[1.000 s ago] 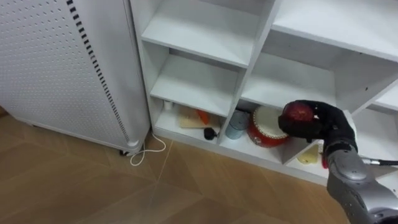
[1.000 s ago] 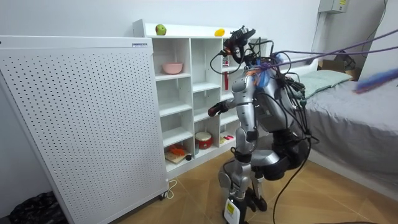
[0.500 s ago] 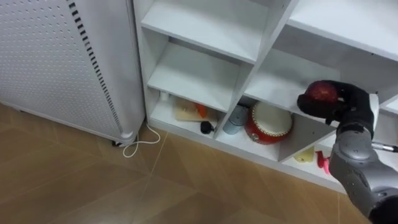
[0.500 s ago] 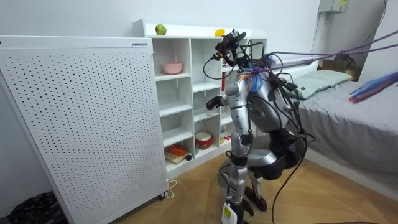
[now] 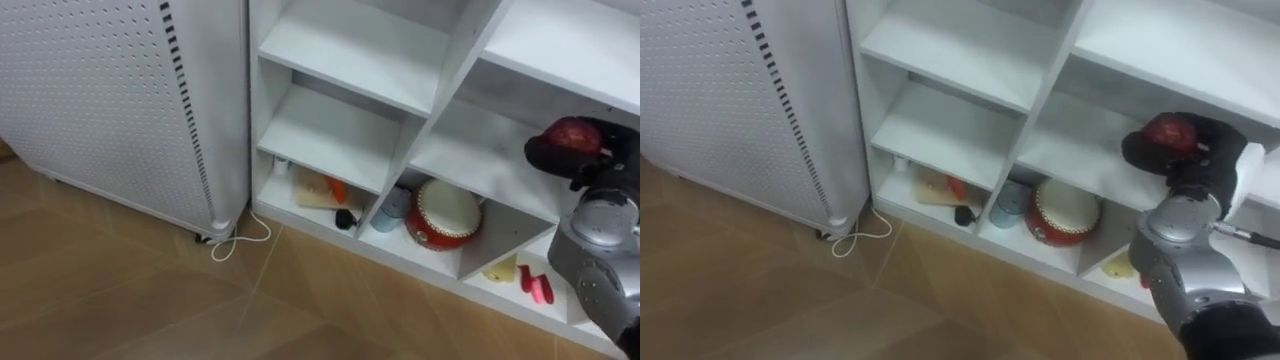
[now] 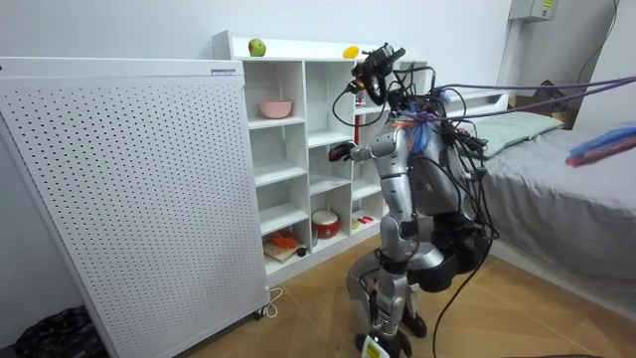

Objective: Arrange fruit in the closet

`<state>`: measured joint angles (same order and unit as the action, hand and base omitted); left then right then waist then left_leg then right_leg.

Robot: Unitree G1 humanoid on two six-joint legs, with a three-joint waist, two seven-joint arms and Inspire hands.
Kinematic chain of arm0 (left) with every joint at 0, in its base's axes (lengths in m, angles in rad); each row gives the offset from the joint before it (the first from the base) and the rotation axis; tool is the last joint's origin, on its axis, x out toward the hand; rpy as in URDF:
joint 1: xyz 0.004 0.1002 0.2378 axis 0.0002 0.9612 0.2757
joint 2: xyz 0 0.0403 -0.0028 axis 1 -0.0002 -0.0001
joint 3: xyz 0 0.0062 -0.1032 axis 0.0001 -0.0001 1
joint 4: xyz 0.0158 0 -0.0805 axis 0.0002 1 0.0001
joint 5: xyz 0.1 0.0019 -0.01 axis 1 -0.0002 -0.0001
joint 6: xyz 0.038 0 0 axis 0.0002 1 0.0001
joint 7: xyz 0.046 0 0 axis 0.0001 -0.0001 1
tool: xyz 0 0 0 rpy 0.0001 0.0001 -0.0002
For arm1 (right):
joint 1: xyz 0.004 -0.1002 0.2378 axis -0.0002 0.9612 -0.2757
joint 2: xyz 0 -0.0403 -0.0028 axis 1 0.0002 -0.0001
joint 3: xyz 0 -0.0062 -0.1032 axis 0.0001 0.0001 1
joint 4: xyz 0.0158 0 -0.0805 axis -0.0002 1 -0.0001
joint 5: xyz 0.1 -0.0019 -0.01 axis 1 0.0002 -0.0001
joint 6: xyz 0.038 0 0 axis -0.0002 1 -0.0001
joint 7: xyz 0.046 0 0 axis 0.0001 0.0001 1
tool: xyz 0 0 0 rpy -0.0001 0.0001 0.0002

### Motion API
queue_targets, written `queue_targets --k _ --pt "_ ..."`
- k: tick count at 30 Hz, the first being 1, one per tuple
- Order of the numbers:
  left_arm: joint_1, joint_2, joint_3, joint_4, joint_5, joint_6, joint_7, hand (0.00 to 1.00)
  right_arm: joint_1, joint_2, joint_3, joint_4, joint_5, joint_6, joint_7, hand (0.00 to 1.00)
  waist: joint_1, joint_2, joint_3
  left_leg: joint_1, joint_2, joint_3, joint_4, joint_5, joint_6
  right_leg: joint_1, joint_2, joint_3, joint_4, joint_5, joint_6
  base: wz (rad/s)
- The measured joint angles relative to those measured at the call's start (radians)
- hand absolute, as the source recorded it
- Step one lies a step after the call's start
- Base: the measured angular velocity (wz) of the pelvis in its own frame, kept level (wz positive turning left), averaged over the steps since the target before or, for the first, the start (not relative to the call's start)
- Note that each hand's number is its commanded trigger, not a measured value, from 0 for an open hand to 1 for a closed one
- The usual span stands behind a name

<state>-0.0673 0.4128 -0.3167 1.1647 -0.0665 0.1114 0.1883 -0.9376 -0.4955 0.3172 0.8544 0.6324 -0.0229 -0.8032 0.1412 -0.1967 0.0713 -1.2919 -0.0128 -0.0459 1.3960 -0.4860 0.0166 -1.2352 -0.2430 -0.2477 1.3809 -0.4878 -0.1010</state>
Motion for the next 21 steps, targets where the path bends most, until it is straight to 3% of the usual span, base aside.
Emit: queue_targets --k 16,21 --pt "0.084 -0.001 -0.002 -0.047 0.000 0.011 0.009 0.00 0.000 -0.018 0.054 0.010 0.124 -0.002 -0.100 0.00 0.003 0.000 0.0000 0.010 0.000 -0.006 0.036 -0.012 0.000 0.015 -0.002 0.000 0.031 -0.017 0.008 0.01" --pt "0.089 -0.001 -0.002 -0.048 0.000 0.011 0.040 0.00 0.000 -0.026 0.054 0.029 0.157 -0.021 -0.113 0.00 0.007 0.000 0.0000 0.010 0.000 -0.006 0.036 -0.013 0.001 0.016 -0.002 0.000 0.030 -0.016 0.004 0.00"
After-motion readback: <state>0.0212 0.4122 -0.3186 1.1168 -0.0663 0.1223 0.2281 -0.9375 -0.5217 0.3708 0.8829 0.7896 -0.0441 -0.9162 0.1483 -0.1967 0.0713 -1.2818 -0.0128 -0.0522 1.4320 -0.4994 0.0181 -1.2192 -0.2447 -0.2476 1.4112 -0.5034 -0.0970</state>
